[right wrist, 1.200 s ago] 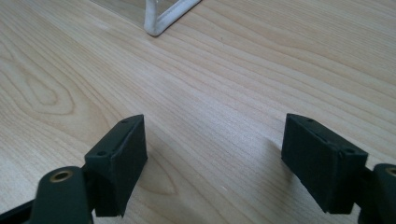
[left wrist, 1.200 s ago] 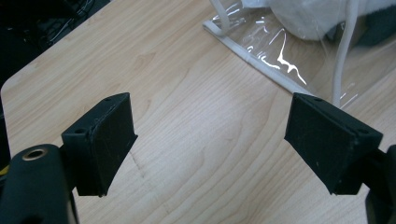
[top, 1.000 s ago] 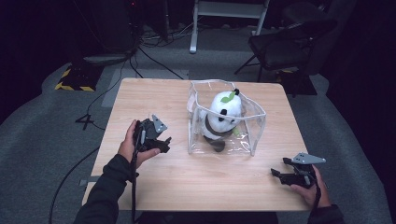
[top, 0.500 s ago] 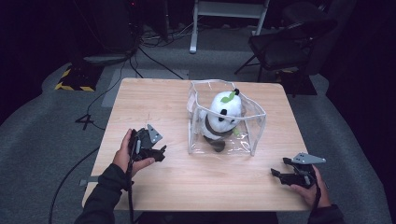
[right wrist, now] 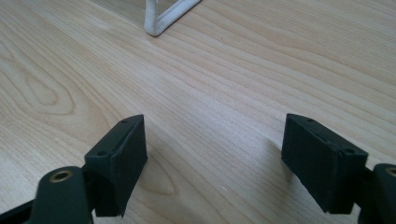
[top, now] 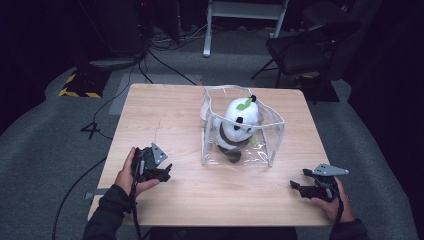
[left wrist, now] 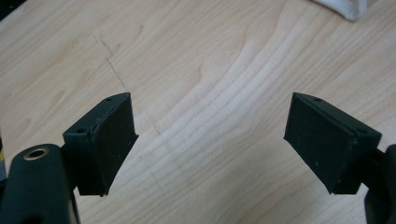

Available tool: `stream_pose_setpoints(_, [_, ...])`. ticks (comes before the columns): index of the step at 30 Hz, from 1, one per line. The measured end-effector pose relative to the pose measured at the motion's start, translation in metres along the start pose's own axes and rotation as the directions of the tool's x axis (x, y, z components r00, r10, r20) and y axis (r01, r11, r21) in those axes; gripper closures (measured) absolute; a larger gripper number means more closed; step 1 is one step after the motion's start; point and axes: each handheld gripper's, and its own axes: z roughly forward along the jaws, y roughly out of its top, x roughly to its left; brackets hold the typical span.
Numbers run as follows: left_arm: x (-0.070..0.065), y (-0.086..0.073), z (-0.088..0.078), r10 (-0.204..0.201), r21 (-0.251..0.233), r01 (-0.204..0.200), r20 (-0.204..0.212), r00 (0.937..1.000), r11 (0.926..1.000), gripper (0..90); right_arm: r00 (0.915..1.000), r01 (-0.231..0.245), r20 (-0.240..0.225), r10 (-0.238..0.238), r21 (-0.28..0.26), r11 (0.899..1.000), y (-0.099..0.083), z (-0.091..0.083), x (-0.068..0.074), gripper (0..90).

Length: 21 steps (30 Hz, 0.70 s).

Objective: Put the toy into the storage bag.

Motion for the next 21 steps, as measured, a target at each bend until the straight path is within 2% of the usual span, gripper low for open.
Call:
stream_pose_setpoints(3, [0.000,-0.008,0.001,-0.016,0.005,0.016,0.009,0.9998,0.9999,16.4,1.0000,0.000,0.000,0.000,0.000,1.000,0.000,0.000,0.000,22.3])
stream_pose_setpoints(4, [0.001,-0.012,0.002,-0.033,0.002,0.033,0.013,0.9994,0.9995,16.4,1.0000,0.000,0.000,0.000,0.000,1.000,0.000,0.000,0.000,22.4])
stream_pose_setpoints(9, [0.001,-0.028,0.005,-0.059,0.016,0.059,0.003,0.9982,0.9981,16.4,1.0000,0.000,0.001,0.000,0.000,1.000,0.000,0.000,0.000,22.1])
stream_pose_setpoints(13, [0.002,-0.037,0.004,-0.098,0.016,0.097,0.003,0.9952,0.9951,16.4,1.0000,-0.003,0.003,0.003,0.001,1.000,0.000,0.000,0.000,22.0])
stream_pose_setpoints(17, [0.005,-0.046,0.002,-0.138,0.010,0.138,0.018,0.9903,0.9904,16.4,1.0000,-0.003,0.004,0.003,0.001,1.000,0.000,0.000,0.000,22.0])
stream_pose_setpoints(20, [0.008,-0.054,0.002,-0.183,0.014,0.182,0.044,0.9822,0.9831,16.4,1.0000,-0.003,0.004,0.003,0.000,1.000,0.000,0.000,0.000,22.0])
stream_pose_setpoints(21, [0.008,-0.057,0.003,-0.198,0.015,0.198,0.040,0.9793,0.9801,16.8,1.0000,-0.003,0.004,0.003,0.000,1.000,0.000,0.000,0.000,22.0])
